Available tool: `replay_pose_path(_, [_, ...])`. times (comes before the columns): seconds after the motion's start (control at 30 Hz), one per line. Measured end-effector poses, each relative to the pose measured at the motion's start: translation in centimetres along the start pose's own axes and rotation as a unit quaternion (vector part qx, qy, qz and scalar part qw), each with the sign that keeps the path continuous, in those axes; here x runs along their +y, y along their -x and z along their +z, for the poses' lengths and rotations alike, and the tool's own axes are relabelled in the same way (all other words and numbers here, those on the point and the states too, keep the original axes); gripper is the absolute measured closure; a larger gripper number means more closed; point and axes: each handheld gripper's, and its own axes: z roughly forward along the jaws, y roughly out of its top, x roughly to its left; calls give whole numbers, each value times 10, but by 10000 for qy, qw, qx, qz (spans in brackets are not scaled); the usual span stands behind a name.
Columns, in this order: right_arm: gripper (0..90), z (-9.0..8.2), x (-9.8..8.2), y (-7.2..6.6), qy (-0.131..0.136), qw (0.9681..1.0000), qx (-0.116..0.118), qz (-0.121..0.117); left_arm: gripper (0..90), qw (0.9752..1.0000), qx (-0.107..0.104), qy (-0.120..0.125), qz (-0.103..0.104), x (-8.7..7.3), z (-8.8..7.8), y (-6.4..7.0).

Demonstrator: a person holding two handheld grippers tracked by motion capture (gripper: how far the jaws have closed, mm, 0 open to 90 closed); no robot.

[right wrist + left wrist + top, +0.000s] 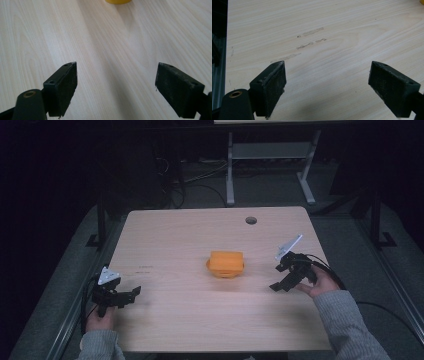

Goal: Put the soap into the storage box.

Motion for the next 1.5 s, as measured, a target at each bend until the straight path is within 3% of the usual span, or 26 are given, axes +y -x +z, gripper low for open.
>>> replay_pose_path(0.57, [171, -7, -33, -3, 120, 9995, -109, 277, 139, 10000, -51, -8, -26, -1, 0, 1])
replay_pose_path(1.23, [170, -6, -76, -11, 453, 9963, -138, 712, 139, 9994, -263, -33, 214, -2, 0, 4])
replay_pose_path(1.5, [169, -5, -90, -19, 535, 9956, -190, 742, 138, 9986, -439, -76, 270, -3, -1, 5])
